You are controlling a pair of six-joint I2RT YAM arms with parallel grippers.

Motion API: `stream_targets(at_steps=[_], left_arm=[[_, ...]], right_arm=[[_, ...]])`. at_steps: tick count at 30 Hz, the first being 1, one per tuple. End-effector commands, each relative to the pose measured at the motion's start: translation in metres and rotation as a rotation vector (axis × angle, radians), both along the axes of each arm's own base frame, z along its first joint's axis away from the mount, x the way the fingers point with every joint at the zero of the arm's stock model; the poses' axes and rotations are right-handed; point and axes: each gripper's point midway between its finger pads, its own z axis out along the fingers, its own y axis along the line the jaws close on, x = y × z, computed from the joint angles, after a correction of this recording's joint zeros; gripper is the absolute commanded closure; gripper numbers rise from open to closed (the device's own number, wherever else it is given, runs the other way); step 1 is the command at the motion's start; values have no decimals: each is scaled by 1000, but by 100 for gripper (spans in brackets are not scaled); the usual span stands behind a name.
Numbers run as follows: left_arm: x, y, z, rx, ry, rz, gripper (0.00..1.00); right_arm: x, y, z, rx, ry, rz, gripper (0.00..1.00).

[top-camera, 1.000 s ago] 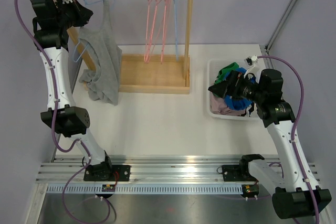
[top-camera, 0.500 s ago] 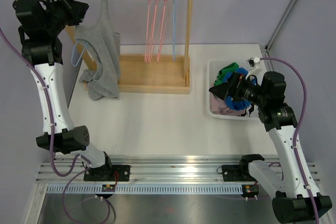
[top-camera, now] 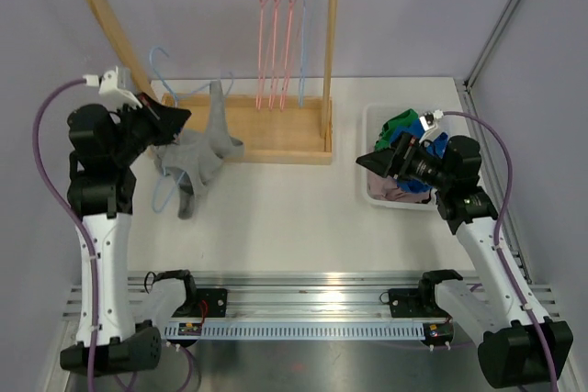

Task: Remove the tank top from the hanger

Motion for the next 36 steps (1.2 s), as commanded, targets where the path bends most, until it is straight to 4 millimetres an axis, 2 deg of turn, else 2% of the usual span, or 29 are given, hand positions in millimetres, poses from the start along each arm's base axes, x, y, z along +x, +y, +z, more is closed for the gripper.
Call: stream_targets(at_steps=[1, 3, 4, 5, 6, 7, 8, 10, 11, 13, 14, 17, 18, 20, 21, 26, 31, 36], left_arm=[[-18, -21, -28, -33, -17, -54, 100], [-24, -35, -51, -55, 14, -96, 100], [-30, -52, -59, -66, 16, -155, 100], [-36, -61, -84, -98, 69, -184, 100], [-41, -70, -92, -115, 80, -218, 100], [-48, -84, -92, -154, 74, -265, 100], [-55, -90, -114, -170, 110, -284, 100], [-66, -103, -120, -222, 116, -325, 100], [-69, -106, -136, -239, 151, -330, 100], [-83, -116, -133, -311, 139, -369, 100], [-87, -118, -146, -326, 162, -371, 100], [-100, -124, -150, -363, 172, -381, 100], [-105, -125, -154, -374, 177, -385, 100], [-109, -126, -156, -399, 191, -385, 100], [-112, -127, -159, -407, 199, -394, 100], [-122, -132, -155, -428, 209, -430, 100], [-127, -135, -153, -421, 219, -457, 100], [-133, -141, -141, -428, 205, -497, 100]], right_arm=[[-2, 18, 19, 86, -121, 58, 1], [5, 20, -3, 70, -84, 13, 1], [7, 24, -5, 80, -87, 12, 1], [3, 34, -18, 81, -62, 25, 1], [4, 40, -27, 83, -42, 31, 1], [3, 50, -27, 96, -57, 46, 0], [-3, 63, -37, 91, -43, 60, 1], [-5, 80, -45, 77, -51, 77, 1], [-10, 94, -49, 64, -54, 81, 0], [-10, 107, -59, 33, -65, 73, 1], [-12, 118, -65, 14, -68, 63, 0], [-9, 131, -64, -18, -107, 30, 2], [-13, 139, -70, -40, -112, 47, 4], [-8, 144, -70, -56, -123, 18, 6], [-8, 149, -78, -77, -119, 27, 9], [-2, 164, -80, -109, -139, 50, 19], [0, 171, -72, -129, -173, 64, 22], [8, 171, -76, -171, -189, 44, 25]])
